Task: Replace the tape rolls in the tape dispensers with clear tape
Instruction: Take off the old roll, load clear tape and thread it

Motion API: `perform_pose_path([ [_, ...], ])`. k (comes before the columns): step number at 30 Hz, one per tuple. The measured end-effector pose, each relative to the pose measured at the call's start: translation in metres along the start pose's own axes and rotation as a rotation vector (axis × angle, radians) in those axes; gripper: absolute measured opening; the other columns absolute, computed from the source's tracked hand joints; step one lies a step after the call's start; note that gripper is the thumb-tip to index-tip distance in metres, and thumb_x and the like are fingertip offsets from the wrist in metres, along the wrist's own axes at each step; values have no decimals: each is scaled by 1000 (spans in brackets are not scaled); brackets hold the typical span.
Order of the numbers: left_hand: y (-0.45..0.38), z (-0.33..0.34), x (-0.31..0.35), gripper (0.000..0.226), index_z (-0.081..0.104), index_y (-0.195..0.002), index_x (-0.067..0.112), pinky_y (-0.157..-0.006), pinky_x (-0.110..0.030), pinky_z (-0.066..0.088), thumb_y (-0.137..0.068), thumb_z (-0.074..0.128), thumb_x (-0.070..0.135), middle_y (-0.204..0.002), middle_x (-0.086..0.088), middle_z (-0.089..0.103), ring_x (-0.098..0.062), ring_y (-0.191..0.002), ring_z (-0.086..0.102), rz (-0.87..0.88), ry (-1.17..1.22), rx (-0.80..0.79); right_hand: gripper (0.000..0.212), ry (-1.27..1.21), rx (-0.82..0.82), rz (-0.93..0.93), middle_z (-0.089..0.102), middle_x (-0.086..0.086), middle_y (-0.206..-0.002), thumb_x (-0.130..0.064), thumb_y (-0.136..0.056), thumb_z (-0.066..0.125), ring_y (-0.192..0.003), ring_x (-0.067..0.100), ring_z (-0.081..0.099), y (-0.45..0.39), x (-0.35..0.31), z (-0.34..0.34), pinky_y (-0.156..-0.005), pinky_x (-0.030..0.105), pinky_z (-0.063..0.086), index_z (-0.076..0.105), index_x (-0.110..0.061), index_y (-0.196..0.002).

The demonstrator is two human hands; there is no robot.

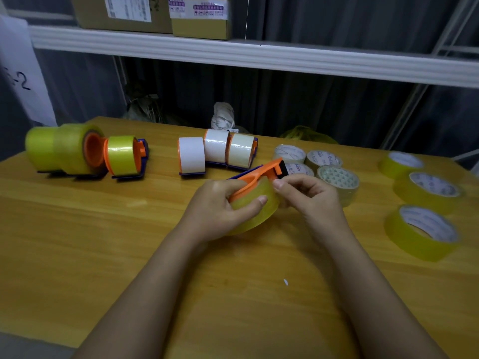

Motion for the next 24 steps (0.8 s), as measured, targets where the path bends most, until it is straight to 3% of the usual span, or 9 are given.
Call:
perform_pose_path([
  [7, 2, 0, 0, 48, 72, -89, 19, -57, -46, 51, -74, 55, 61, -72, 0, 68, -18, -66, 64, -19, 9, -25, 4, -17, 56, -43, 69, -3, -72, -8, -78, 73, -66, 1, 62, 0, -1, -6, -61, 13, 48, 70, -11, -77],
  [24, 2, 5, -3, 49, 71, -91, 20, -61, -50, 52, -73, 57, 64, -77, -11, 68, -28, -72, 65, -77, 55, -66, 12, 252, 269, -105, 65, -6, -73, -12, -86, 70, -62, -6, 56, -4, 14, -4, -60, 8, 44, 67, -19, -77],
])
Point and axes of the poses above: each hand's wrist, its own y-axis away from the middle knuckle, its own z-axis out of the palm, x = y × z, the point moved 1 cm from there along -y, towards the middle knuckle
